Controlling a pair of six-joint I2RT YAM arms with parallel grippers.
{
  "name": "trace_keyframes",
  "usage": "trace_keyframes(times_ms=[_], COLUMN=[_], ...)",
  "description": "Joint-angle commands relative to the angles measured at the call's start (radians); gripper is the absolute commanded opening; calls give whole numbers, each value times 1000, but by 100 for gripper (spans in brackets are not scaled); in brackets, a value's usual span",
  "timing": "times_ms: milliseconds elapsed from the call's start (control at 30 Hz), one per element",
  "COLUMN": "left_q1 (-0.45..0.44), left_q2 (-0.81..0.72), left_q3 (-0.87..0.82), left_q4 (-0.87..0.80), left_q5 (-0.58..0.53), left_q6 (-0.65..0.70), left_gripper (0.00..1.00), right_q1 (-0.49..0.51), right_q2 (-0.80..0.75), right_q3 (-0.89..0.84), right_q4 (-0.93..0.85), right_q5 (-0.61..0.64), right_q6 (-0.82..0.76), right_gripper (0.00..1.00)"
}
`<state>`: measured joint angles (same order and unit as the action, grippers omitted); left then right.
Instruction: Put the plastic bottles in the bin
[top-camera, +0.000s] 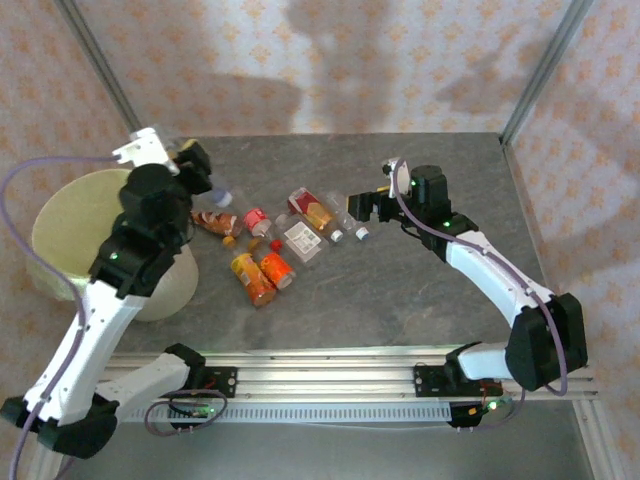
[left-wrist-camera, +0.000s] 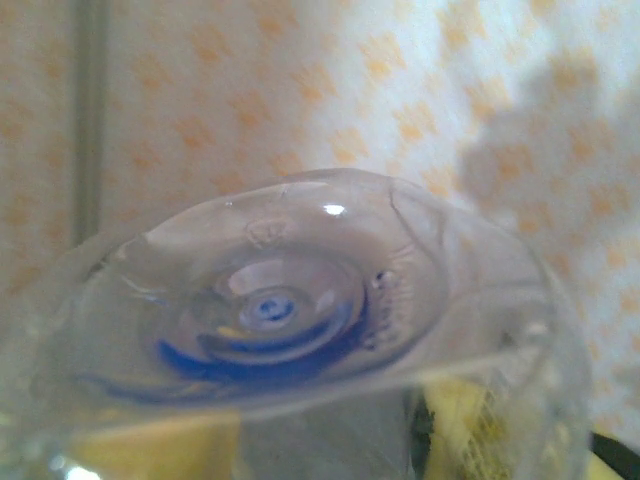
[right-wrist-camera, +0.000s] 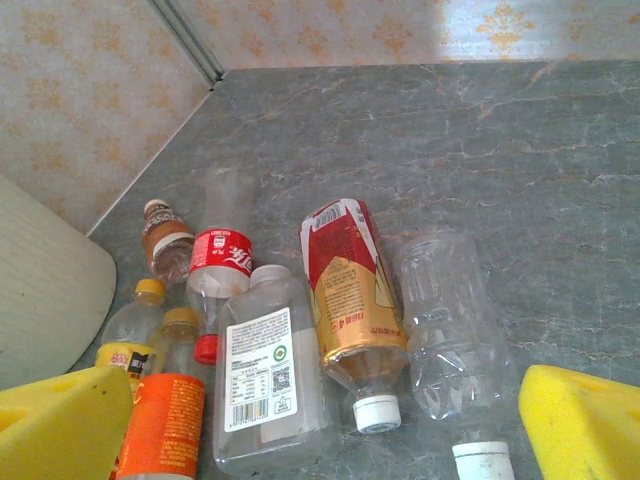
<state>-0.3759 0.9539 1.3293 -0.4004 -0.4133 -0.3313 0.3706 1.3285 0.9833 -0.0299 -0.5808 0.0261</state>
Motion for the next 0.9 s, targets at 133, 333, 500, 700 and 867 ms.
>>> trace_keyframes(times_ms=[133, 333, 500, 700, 867], left_q1=[86, 227, 426, 625, 742], left_q2=[-49, -34, -37, -31, 7], left_q3=[106, 114, 101, 77, 88], left_q4=[-111, -222, -346, -440, -527], left_q5=[-316, -421, -154, 118, 280], left_q6=[140, 146, 58, 4, -42], left_gripper=[45, 45, 47, 46, 46], right_q1=[1, 1, 1, 2, 1], right_q2=[20, 20, 21, 22, 35], right_q3=[44, 46, 48, 50, 60], right_q4=[-23, -39, -55, -78, -84], right_q5=[17, 23, 25, 28, 26], right_q6=[-6, -13, -15, -18, -13], right_gripper=[99, 99, 99, 99, 99])
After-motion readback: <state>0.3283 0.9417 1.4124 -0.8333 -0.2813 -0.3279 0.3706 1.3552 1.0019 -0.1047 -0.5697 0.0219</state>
